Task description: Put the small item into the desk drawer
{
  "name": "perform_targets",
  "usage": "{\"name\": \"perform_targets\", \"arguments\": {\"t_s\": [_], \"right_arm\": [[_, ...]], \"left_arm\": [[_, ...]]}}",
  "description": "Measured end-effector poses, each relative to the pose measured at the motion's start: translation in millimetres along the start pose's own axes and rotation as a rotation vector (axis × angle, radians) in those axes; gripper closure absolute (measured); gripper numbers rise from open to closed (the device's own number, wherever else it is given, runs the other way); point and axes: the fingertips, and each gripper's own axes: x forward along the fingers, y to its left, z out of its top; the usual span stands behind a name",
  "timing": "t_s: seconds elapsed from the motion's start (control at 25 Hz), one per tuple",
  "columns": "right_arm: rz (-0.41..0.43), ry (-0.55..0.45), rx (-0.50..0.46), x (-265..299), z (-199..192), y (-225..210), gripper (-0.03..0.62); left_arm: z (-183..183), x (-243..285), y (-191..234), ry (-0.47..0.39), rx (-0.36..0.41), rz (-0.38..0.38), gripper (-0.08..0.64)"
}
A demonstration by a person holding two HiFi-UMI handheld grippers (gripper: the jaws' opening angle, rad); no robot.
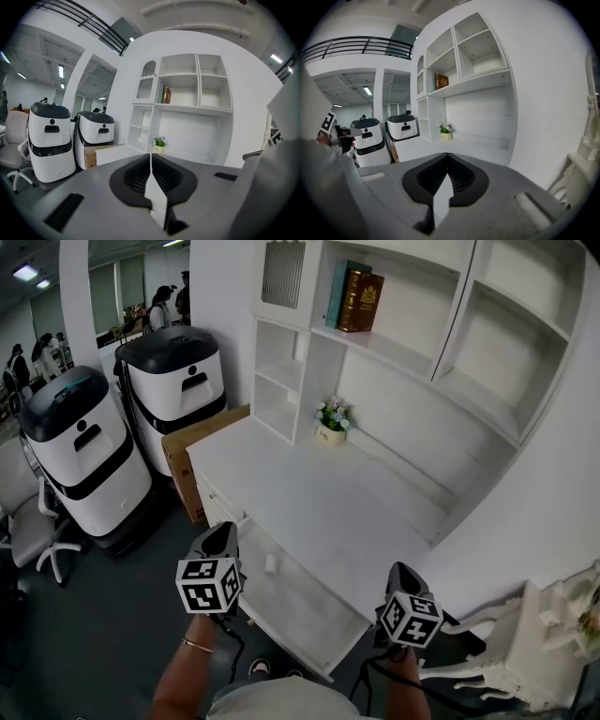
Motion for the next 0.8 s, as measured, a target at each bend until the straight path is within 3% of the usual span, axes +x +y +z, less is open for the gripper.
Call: {"name": "perform_targets", "arguments": {"t_s": [0.4, 0.8], "right_arm": [[-0.010, -0.014, -0.051, -2.3, 3.0, 11.3, 0.592], [-0.013, -0.016, -0.016, -6.3, 0.4, 11.0, 0.592]], "left_arm": [[-1.0, 1.7, -2.4, 0.008, -0.013, 0.000, 0.546], [-5.2, 4.8, -11.2, 0.026, -0.003, -0.016, 0.546]]}}
